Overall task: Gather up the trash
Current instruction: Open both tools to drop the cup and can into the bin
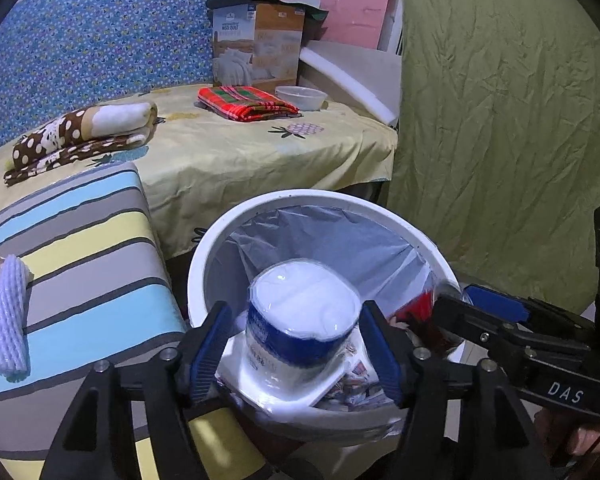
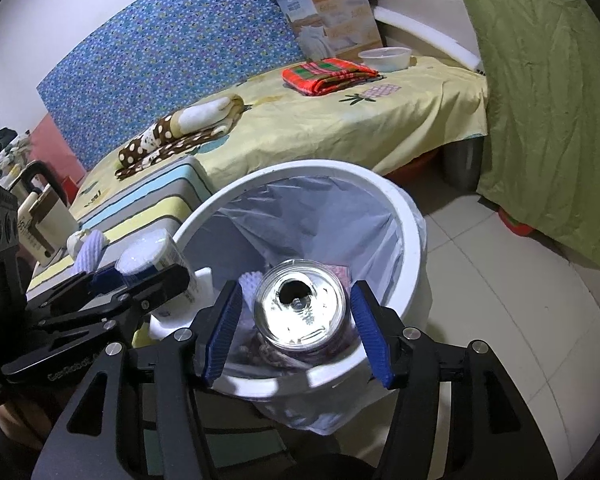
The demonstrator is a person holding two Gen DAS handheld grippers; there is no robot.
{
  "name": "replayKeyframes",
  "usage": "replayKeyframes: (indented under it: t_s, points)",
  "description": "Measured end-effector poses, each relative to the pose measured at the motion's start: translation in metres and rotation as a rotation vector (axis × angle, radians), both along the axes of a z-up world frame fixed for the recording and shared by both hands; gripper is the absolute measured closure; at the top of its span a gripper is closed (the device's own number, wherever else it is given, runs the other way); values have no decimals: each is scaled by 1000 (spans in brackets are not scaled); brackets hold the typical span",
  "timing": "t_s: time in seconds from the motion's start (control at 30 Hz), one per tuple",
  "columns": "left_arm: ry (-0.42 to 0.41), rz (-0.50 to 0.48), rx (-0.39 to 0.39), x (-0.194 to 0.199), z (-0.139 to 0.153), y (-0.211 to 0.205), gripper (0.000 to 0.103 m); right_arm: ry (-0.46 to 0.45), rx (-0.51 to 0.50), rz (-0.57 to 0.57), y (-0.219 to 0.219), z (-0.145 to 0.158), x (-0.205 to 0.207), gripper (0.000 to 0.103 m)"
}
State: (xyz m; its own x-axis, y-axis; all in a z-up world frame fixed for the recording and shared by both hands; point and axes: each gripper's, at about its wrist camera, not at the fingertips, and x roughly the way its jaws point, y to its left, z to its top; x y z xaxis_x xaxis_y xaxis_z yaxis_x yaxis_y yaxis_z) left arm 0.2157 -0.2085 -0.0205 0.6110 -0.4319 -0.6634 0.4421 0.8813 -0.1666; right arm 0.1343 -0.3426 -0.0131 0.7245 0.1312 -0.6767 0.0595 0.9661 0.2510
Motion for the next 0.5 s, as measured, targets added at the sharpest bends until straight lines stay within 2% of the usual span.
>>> replayKeyframes:
  t_s: [0.5]
  points:
    - [-17,66,-43,-24,15,32,37,-54,-15,29,11,15,-15,44]
